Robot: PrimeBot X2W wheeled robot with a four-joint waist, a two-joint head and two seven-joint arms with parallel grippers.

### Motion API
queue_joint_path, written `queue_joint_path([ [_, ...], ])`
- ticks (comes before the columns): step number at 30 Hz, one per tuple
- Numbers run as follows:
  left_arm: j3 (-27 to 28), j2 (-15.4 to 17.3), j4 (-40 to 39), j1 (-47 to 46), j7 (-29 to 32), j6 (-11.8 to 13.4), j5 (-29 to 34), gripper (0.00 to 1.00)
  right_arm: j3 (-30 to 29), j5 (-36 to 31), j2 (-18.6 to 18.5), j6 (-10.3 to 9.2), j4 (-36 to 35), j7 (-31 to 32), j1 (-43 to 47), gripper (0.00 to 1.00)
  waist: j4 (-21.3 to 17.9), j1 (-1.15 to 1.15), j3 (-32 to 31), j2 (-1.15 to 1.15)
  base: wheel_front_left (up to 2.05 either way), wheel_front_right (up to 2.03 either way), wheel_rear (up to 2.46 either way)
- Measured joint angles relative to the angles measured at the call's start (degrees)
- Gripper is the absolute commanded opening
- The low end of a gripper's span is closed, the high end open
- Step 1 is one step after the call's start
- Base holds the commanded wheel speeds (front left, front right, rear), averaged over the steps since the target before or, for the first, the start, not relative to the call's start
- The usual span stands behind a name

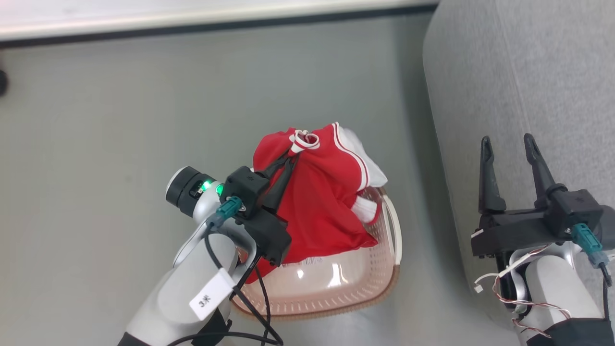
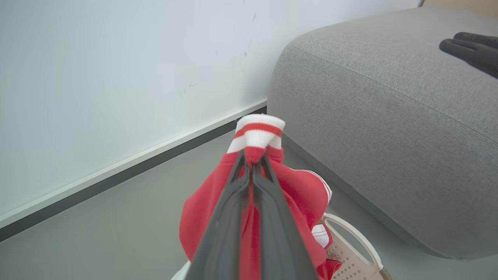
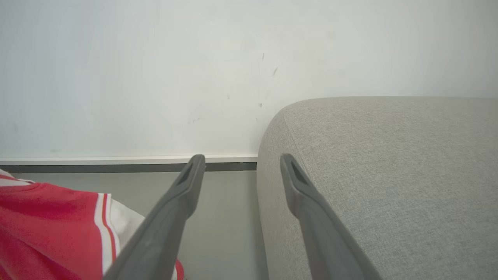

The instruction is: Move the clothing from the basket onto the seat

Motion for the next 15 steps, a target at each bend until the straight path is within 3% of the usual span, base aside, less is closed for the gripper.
queue_joint_path([
  [15,3.15,0.67,-0.96,0.17,0.0,-0.43,-3.22,0.0,3.66,-0.02,1.59,2.77,5.32,0.0,1.94,1.0,2.32,0.0,-11.62,0.0,0.0,0.0,0.0],
])
